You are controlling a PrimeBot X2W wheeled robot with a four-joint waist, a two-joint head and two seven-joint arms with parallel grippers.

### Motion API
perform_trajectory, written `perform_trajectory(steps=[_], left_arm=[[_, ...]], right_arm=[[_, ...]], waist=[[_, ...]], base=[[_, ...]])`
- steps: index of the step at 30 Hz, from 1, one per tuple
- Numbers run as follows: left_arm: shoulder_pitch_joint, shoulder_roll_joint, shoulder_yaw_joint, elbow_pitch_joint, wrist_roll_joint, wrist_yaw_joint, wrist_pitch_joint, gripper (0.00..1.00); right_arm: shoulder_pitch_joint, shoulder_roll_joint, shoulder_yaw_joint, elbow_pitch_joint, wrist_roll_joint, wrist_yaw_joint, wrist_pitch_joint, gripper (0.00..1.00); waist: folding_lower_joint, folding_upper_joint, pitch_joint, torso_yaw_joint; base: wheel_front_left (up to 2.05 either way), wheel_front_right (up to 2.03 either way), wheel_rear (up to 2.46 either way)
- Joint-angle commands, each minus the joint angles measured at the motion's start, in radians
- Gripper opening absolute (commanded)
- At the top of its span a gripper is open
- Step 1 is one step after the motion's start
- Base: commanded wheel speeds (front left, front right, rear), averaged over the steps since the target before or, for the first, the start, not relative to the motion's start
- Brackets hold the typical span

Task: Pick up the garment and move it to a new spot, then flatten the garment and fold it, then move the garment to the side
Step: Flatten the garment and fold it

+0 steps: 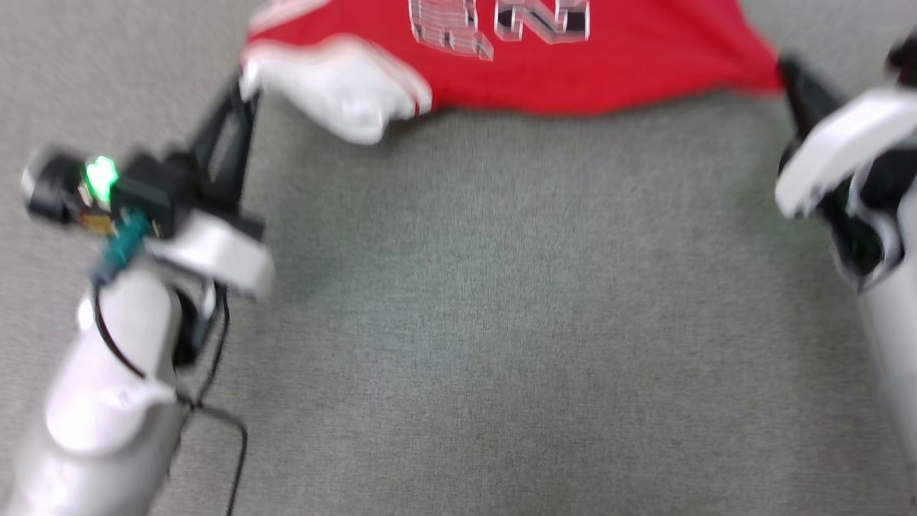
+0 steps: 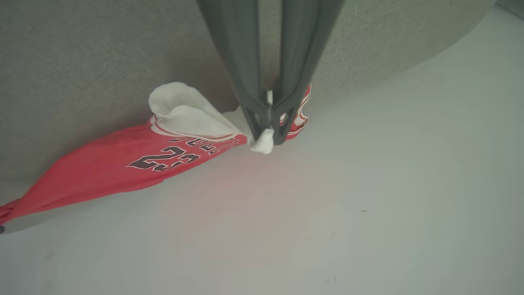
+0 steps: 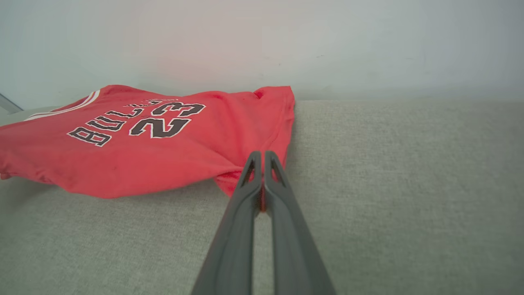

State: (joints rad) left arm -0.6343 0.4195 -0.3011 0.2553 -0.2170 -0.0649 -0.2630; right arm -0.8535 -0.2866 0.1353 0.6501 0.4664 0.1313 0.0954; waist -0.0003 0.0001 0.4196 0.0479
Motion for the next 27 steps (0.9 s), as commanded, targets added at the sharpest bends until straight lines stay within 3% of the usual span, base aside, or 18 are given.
perform_trajectory(steps=[1,17,27], left_arm=[[0.046,-0.005,0.005,-0.003,-0.005,-0.005,-0.002,0.00],[0.471,0.017,-0.028,-0.007,-0.061,-0.029,0.011,0.00],[0.678,0.071,-0.045,-0.151,-0.130,-0.038,0.099,0.00]], right_arm=[[0.038,-0.011,0.006,-0.006,0.020,-0.001,0.006,0.00],[0.384,-0.083,0.073,-0.037,0.210,-0.001,0.126,0.00],[0.603,-0.172,0.089,-0.193,0.355,-0.001,0.308,0.00]], waist=[[0.0003,-0.0001,-0.064,0.000],[0.0003,-0.0001,-0.296,0.012],[0.0003,-0.0001,-0.387,0.012]], base=[[0.00,0.00,0.00],[0.00,0.00,0.00],[0.00,0.00,0.00]])
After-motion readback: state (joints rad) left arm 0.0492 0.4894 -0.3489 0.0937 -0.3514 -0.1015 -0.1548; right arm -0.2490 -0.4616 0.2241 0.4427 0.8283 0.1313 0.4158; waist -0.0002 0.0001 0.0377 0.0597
